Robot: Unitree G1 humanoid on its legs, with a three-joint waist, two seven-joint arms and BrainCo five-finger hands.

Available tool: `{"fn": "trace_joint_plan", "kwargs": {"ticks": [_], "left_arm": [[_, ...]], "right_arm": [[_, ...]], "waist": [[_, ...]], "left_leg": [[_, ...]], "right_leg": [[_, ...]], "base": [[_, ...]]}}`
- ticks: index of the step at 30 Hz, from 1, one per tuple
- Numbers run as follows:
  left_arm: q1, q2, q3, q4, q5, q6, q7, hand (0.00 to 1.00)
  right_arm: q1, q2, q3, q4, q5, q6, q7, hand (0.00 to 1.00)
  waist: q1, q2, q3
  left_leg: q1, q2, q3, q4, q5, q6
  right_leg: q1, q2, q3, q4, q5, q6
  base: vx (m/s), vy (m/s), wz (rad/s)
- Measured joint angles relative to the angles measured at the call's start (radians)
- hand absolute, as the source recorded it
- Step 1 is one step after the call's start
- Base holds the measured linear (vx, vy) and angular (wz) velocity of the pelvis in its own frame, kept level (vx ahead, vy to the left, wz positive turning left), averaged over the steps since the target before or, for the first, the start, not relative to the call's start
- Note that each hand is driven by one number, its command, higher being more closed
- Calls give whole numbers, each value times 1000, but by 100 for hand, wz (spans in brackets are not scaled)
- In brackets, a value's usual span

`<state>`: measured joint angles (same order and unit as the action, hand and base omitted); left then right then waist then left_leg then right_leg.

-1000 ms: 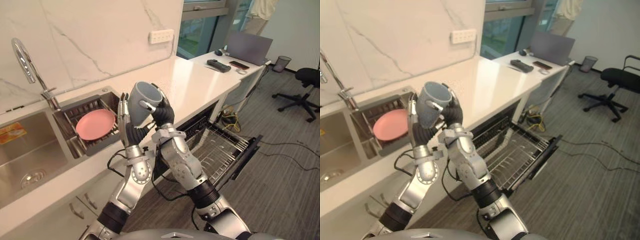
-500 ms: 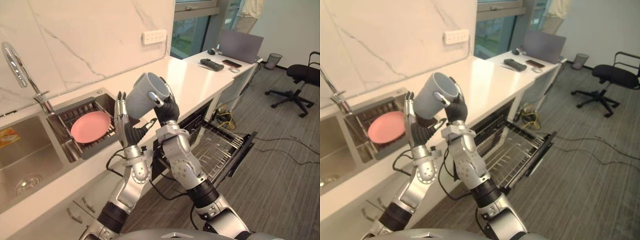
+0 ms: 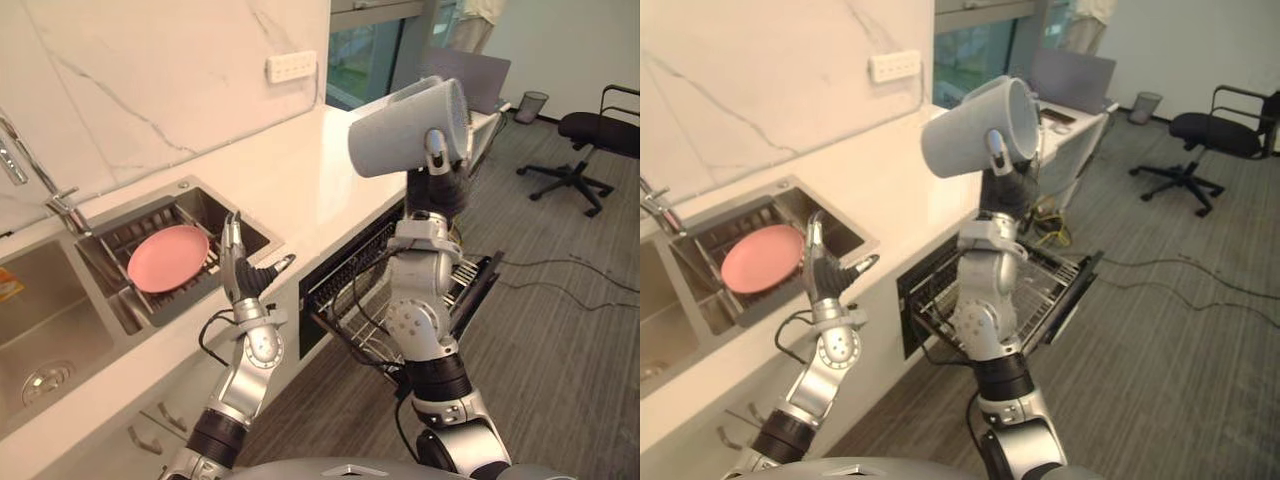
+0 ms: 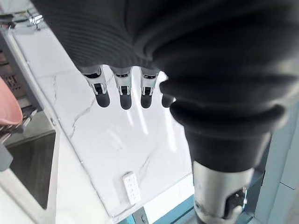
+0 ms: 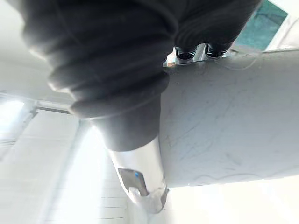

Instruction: Walk over to the sink, pick up the cup, carry it to the dishwasher, place the cup inside the dishwasher, then close the dishwasher door

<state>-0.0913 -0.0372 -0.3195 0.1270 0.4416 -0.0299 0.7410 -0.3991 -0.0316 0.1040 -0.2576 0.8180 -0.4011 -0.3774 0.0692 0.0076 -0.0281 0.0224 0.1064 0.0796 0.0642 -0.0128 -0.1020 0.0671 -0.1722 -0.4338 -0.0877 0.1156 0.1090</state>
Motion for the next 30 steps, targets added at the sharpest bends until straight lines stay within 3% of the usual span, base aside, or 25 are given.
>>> {"fn": "trace_joint_plan", "kwargs": {"ticks": [3, 4, 5, 7, 8, 10, 12, 15, 17, 19, 23, 26, 28, 30], "left_arm": [[0, 6, -9, 4, -126, -72, -90, 0], [-1, 15, -44, 2, -267, -126, -177, 0], [-1, 17, -55, 2, -293, -134, -196, 0], [-5, 16, -140, -3, -534, -175, -337, 0], [-5, 15, -161, -7, -590, -177, -372, 0], [-5, 3, -205, -33, -776, -174, -487, 0], [-14, 5, -231, -66, -1042, -145, -651, 0], [-11, 5, -236, -66, -1245, -75, -820, 0], [4, 7, -243, -59, -1306, -13, -908, 0], [31, 8, -259, -16, -1308, 36, -964, 0], [147, 10, -291, 141, -1155, 84, -955, 0], [215, 21, -254, 296, -988, 86, -855, 0], [262, 38, -119, 425, -827, 52, -756, 0], [275, 52, -60, 473, -753, 29, -711, 0]], "right_arm": [[0, -31, -50, -48, -10, -15, -8, 100], [1, -52, -94, -72, -51, -14, -21, 100], [1, -57, -102, -78, -57, -12, -24, 100], [8, -79, -162, -115, -122, 4, -26, 100], [13, -84, -172, -122, -132, 10, -26, 100], [42, -107, -208, -122, -167, 27, -24, 100], [109, -123, -262, -120, -193, 64, -23, 100], [176, -145, -342, -113, -198, 83, -14, 100], [208, -146, -397, -83, -198, 81, 2, 100], [238, -148, -436, -25, -197, 79, 24, 100], [321, -147, -427, 46, -200, 87, 94, 100], [342, -147, -419, 128, -275, 132, 158, 100], [342, -147, -389, 243, -361, 174, 189, 100], [341, -148, -385, 298, -407, 195, 194, 100]], "waist": [[-9, -1, 1], [-17, 0, 3], [-18, 0, 3], [-34, 0, 5], [-39, 0, 6], [-50, -1, 7], [-63, -1, 13], [-68, 1, 24], [-70, -3, 33], [-71, -5, 35], [-73, -3, 44], [-68, -11, 57], [-64, -17, 73], [-66, -26, 80]], "left_leg": [[9, -1, 10, 0, -6, 1], [16, -1, 25, 1, -10, 2], [16, -1, 28, 1, -11, 2], [15, -1, 43, 3, -14, 3], [16, -1, 47, 3, -15, 3], [21, 1, 64, 3, -18, 4], [31, 7, 86, 3, -23, 3], [33, 9, 105, 3, -28, 3], [32, 10, 110, 4, -31, 3], [32, 10, 110, 4, -34, 3], [28, 9, 102, 5, -40, 3], [23, 7, 85, 3, -41, 3], [19, 5, 72, 4, -41, 2], [16, 1, 56, 4, -40, 3]], "right_leg": [[1, -1, 15, 0, 0, 0], [-1, -3, 28, 0, -2, -2], [-2, -3, 31, 0, -2, -2], [-13, -4, 46, 0, 0, 1], [-15, -4, 49, 0, 0, 2], [-22, -3, 66, 2, 2, 2], [-22, -1, 82, 7, 9, 3], [-27, 0, 95, 7, 10, 4], [-28, -1, 96, 7, 10, 6], [-27, -1, 95, 7, 7, 10], [-29, -1, 94, 7, 3, 12], [-27, -4, 86, 7, 1, 11], [-22, -2, 72, 7, 1, 12], [-15, -3, 64, 7, 1, 12]], "base": [[-20, 19, -14], [-13, 19, -18], [-16, 29, -26], [-8, 20, -19], [3, 11, -17], [13, 7, -22], [21, 1, -23], [11, 7, -15], [4, 5, -2], [0, 0, 0], [3, 0, 1], [11, 7, 12], [-1, -4, 16], [0, 4, 23]]}}
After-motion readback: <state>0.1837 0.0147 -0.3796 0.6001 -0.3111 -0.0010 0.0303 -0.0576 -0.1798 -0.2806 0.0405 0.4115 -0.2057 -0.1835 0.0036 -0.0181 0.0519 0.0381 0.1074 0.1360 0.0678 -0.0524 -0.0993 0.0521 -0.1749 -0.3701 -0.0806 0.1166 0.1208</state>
